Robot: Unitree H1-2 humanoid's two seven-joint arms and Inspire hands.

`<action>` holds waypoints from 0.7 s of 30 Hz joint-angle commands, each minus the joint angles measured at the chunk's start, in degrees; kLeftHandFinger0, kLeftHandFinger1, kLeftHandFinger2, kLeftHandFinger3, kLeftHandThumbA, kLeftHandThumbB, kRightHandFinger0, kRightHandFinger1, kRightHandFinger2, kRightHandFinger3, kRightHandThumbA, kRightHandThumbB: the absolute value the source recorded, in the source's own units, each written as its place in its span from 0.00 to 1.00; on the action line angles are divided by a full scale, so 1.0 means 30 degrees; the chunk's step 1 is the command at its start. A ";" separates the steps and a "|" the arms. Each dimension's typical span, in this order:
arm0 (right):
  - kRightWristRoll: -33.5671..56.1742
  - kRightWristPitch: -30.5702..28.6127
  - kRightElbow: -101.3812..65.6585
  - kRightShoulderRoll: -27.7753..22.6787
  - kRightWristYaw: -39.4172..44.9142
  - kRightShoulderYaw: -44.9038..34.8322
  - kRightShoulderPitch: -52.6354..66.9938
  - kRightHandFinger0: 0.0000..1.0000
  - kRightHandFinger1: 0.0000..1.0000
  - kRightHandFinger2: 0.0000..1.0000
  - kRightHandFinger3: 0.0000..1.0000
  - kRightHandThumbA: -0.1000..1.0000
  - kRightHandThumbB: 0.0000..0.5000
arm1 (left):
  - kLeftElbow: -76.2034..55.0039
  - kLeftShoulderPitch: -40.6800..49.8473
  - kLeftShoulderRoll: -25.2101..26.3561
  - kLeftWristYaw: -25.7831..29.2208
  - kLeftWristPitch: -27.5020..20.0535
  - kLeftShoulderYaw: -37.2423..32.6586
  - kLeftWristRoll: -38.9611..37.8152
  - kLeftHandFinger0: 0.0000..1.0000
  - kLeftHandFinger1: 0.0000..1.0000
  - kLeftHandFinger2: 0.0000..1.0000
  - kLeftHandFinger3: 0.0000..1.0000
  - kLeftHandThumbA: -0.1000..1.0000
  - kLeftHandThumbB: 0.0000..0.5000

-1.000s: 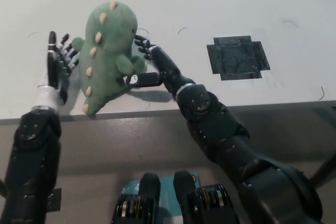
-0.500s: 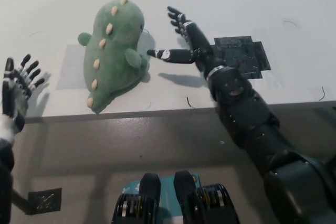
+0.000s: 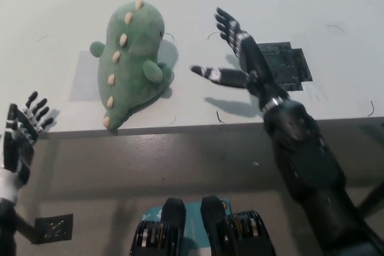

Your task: Use both hands to pick up a dinasour on the right side and move it to the left side

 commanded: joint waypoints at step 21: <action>0.5367 0.3068 -0.9020 -0.4923 0.3501 -0.2571 0.6988 1.00 1.00 1.00 1.00 1.00 0.18 | -0.3873 0.2188 -0.2025 0.1304 -0.1912 -0.0710 0.2024 1.00 1.00 1.00 1.00 1.00 0.87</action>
